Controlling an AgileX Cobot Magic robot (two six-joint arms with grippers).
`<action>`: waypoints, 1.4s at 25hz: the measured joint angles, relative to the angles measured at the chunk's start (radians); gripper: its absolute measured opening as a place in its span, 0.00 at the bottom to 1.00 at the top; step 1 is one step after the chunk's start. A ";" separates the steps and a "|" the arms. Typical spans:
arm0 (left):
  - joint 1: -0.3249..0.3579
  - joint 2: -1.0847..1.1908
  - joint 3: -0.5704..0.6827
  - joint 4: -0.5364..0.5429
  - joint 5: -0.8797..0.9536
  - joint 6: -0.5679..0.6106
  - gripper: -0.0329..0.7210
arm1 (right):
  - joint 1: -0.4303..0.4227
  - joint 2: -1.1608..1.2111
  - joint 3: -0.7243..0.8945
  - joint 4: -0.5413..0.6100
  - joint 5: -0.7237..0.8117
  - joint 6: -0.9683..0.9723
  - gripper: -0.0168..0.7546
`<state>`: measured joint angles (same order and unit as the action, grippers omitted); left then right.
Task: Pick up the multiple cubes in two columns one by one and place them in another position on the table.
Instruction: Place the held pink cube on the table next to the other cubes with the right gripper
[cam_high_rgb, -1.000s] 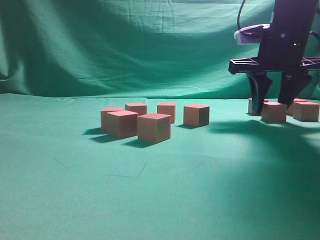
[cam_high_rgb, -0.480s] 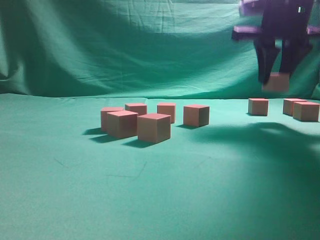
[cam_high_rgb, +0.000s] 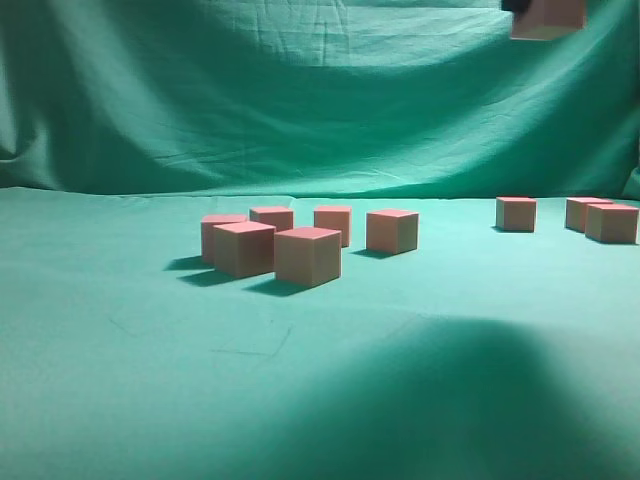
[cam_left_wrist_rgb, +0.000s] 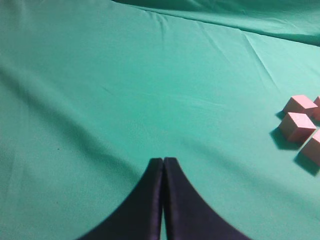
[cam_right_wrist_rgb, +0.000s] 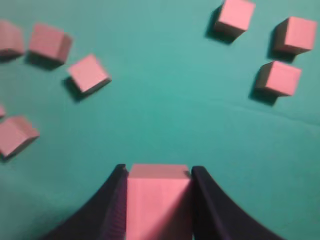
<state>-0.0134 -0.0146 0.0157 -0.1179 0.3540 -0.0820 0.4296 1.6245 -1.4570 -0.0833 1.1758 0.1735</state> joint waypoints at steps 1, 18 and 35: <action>0.000 0.000 0.000 0.000 0.000 0.000 0.04 | 0.035 -0.015 0.027 0.000 -0.002 0.011 0.36; 0.000 0.000 0.000 0.000 0.000 0.000 0.04 | 0.375 0.072 0.274 0.006 -0.327 0.297 0.36; 0.000 0.000 0.000 0.000 0.000 0.000 0.04 | 0.378 0.235 0.274 -0.072 -0.438 0.363 0.36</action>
<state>-0.0134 -0.0146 0.0157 -0.1179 0.3540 -0.0820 0.8078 1.8597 -1.1830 -0.1553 0.7379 0.5360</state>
